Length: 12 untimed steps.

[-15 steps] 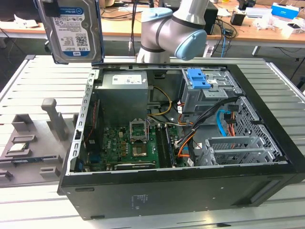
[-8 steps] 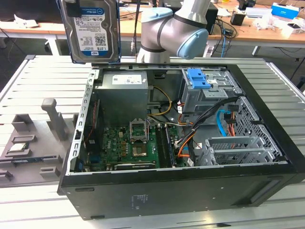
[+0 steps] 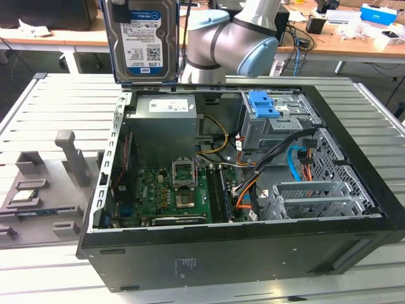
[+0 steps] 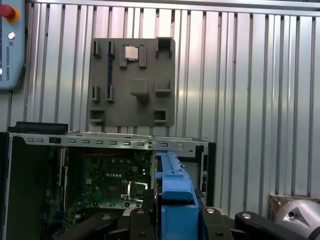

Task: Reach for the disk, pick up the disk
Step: 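Pick up the disk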

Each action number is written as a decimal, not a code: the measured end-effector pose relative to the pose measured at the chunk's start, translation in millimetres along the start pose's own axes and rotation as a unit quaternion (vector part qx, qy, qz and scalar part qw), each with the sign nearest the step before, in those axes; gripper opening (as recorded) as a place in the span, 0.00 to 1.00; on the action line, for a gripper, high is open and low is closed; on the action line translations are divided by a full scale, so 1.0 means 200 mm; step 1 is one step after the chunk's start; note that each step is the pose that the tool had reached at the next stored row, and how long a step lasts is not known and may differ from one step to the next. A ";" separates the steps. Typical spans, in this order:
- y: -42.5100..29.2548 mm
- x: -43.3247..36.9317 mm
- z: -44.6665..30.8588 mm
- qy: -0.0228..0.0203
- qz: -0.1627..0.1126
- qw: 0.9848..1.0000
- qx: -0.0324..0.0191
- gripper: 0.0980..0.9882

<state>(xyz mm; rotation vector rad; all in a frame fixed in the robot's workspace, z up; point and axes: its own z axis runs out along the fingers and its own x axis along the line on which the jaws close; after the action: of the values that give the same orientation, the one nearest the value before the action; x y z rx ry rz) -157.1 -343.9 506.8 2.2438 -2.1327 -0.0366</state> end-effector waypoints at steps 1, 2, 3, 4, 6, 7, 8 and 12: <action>-0.019 0.000 -0.001 0.000 0.000 1.000 0.000 0.30; -0.037 0.000 -0.002 0.000 0.000 1.000 0.000 0.30; -0.049 0.000 -0.002 0.000 0.000 1.000 0.000 0.30; -0.071 0.000 -0.004 0.000 0.000 1.000 0.000 0.30; -0.103 -0.001 -0.005 0.000 0.000 1.000 0.000 0.30; -0.119 -0.001 -0.006 0.000 0.000 1.000 0.000 0.30; -0.137 -0.002 -0.007 0.000 0.000 1.000 0.000 0.30; -0.204 -0.003 -0.010 0.000 0.000 1.000 -0.001 0.30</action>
<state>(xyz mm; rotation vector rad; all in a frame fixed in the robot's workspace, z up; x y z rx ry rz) -116.3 -341.3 506.7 2.2433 -2.1322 -0.0378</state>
